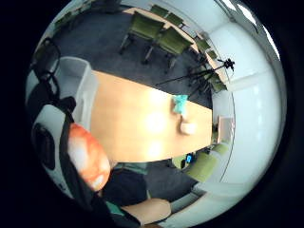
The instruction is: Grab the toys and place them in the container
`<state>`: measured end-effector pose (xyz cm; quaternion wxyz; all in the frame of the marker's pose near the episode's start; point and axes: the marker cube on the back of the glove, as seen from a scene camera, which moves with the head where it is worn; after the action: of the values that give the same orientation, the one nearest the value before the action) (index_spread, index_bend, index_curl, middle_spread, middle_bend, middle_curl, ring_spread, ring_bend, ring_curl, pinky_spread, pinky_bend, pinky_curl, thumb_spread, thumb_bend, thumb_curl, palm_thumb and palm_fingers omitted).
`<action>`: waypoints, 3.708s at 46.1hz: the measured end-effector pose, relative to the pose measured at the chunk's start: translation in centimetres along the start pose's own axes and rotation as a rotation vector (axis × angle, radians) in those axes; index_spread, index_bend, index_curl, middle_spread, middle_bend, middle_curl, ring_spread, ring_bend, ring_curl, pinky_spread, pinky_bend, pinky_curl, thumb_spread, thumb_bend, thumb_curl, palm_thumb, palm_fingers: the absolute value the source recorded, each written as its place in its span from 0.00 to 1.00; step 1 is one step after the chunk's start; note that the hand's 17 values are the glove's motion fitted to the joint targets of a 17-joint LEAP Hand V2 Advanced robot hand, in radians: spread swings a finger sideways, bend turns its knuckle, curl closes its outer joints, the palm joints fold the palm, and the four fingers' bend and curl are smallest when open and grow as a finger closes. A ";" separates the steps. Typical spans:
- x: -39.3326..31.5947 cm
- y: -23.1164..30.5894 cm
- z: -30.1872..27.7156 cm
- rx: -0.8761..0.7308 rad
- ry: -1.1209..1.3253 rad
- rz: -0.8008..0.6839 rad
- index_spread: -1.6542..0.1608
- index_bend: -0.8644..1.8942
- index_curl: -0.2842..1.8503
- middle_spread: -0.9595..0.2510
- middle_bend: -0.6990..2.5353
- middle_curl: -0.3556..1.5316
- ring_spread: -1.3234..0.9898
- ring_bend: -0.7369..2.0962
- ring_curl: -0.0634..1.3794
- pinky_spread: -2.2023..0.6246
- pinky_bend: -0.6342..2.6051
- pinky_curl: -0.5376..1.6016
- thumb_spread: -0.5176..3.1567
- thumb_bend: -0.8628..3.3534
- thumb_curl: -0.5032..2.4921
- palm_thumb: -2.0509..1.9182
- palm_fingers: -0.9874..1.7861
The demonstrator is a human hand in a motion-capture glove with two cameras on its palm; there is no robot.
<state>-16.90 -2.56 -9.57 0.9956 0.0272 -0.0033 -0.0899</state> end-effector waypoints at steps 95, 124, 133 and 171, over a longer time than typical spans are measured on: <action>33.4 -0.8 4.4 -0.034 0.082 0.272 0.76 0.37 0.33 0.72 0.32 0.46 0.43 0.46 0.27 0.74 0.43 0.40 0.45 0.19 0.26 0.50 0.35; 48.5 -0.5 20.5 -0.171 0.018 0.410 0.74 0.38 0.32 0.69 0.30 0.44 0.40 0.42 0.25 0.74 0.41 0.40 0.44 0.19 0.24 0.51 0.35; 50.0 -0.3 25.1 -0.236 0.001 0.431 0.73 0.38 0.32 0.67 0.29 0.43 0.40 0.41 0.25 0.74 0.40 0.40 0.45 0.20 0.24 0.51 0.36; 49.1 1.9 28.5 -0.232 0.132 0.474 0.69 0.48 0.44 0.47 0.38 0.49 0.34 0.53 0.35 0.63 0.40 0.41 0.46 0.26 0.32 0.67 0.75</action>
<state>31.44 -11.01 19.03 0.9833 -0.0828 0.0659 0.1480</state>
